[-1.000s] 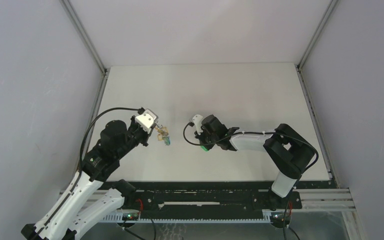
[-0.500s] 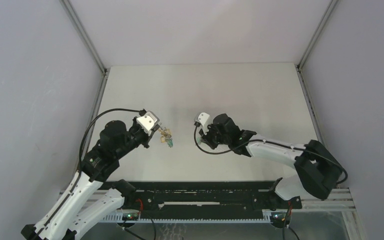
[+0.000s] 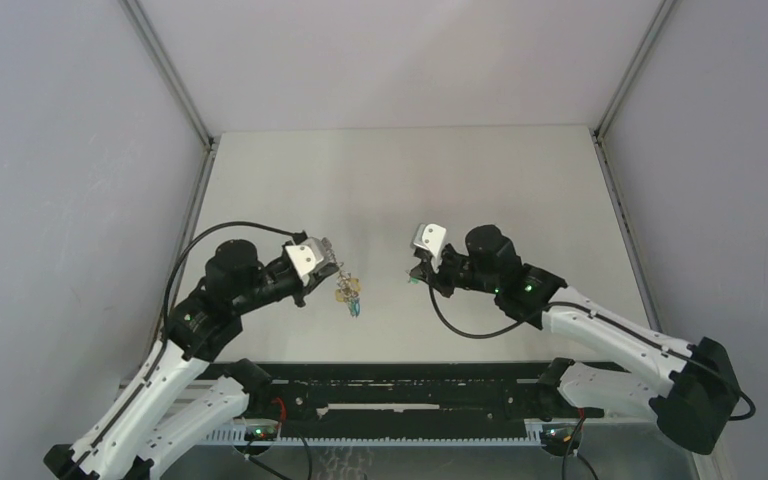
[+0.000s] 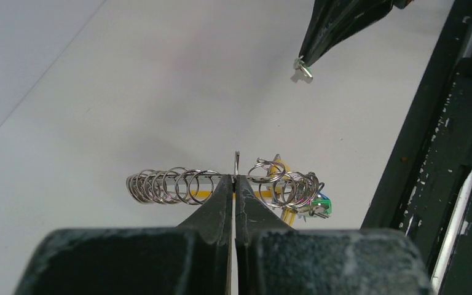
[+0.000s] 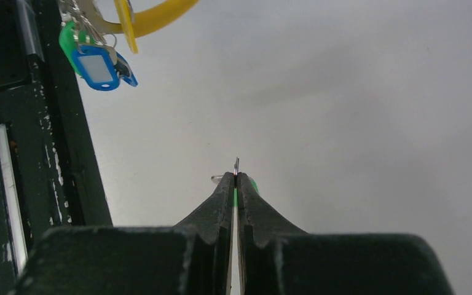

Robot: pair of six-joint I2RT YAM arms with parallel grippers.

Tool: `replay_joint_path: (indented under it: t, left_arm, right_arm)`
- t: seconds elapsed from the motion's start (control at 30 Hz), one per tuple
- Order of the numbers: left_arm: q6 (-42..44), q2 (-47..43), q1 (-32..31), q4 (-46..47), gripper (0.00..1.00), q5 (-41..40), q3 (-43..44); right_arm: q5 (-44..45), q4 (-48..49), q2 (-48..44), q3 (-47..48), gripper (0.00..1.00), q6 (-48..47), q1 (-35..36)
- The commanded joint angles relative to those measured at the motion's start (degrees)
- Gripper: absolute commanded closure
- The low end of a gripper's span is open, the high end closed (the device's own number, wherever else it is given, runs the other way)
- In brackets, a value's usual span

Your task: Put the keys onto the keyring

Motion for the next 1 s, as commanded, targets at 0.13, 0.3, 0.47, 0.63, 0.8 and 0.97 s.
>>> replay_joint_path:
  t: [0.13,0.3,0.47,0.63,0.8,0.97]
  left_arm:
    - [6.56,4.98,-4.6,-0.66,1.0,6.29,6.86]
    - [10.57,7.77,-8.54,-2.45,1.0,5.55,11.02]
    - [13.75,10.12,-10.93,-2.89,1.0,8.15,11.88]
    - [15.44,9.57,-11.17,-2.9,1.0,10.03,10.03]
    - [15.85,8.25,-11.17,-2.77,1.0,10.8,8.03]
    - [15.79,7.48,-11.88,-2.69,1.0,10.22,6.04]
  right_arm:
    - [-6.86,-6.22,-6.94,5.01,1.0,-6.71,-0.03]
    - [-10.78,-5.87,-9.15,5.68,1.0,-9.21,0.68]
    - [-10.62,-7.18,-9.3,7.58,1.0,-11.57,2.69]
    - [-9.66,-7.07,-9.53,7.93,1.0,-13.21,4.84]
    - [-8.06,-6.91,-8.38,8.72,1.0,-14.97,6.68]
    - [-6.8,-6.11,-7.09,9.81,1.0,-16.74,8.83]
